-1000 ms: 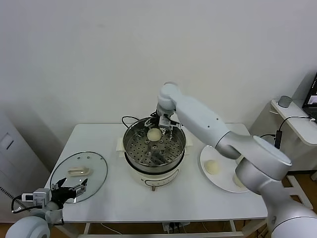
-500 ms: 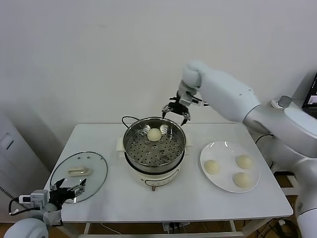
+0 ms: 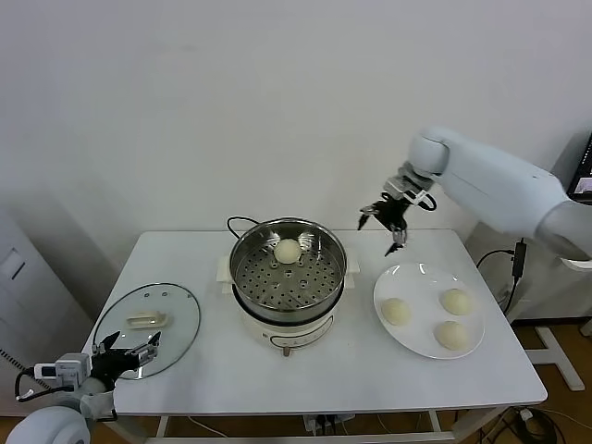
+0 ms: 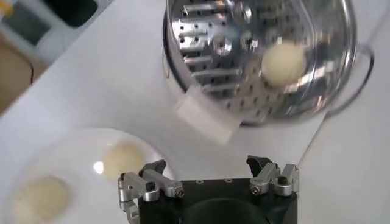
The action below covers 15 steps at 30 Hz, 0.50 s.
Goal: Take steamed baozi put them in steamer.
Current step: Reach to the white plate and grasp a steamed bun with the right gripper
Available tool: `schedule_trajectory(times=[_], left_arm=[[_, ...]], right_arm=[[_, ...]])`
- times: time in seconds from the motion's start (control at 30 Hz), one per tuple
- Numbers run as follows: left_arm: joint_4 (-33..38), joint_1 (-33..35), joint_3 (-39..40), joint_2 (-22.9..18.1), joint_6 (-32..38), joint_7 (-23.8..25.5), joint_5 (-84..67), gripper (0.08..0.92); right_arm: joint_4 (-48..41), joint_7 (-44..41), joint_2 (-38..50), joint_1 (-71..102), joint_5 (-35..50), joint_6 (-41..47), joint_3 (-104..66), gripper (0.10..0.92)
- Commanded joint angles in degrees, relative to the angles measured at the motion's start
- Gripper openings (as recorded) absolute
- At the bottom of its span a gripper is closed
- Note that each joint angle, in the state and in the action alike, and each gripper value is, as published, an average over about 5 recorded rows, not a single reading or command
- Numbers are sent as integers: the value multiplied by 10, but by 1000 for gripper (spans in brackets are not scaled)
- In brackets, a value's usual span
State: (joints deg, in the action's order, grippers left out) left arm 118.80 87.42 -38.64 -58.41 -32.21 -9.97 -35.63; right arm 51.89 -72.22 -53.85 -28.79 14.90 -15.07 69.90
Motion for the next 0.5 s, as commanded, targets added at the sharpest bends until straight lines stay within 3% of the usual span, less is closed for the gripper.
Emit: schedule_trajectory(times=[0.03,0.5], left_arm=[[1,0,0,-1,-1,0,1,823],[6,2,-2,-4,-3,-1,2,823]], right_arm=[[23,12,56,42,22,97,13,823],[-5,44,44,161,-44,98,-78,823]])
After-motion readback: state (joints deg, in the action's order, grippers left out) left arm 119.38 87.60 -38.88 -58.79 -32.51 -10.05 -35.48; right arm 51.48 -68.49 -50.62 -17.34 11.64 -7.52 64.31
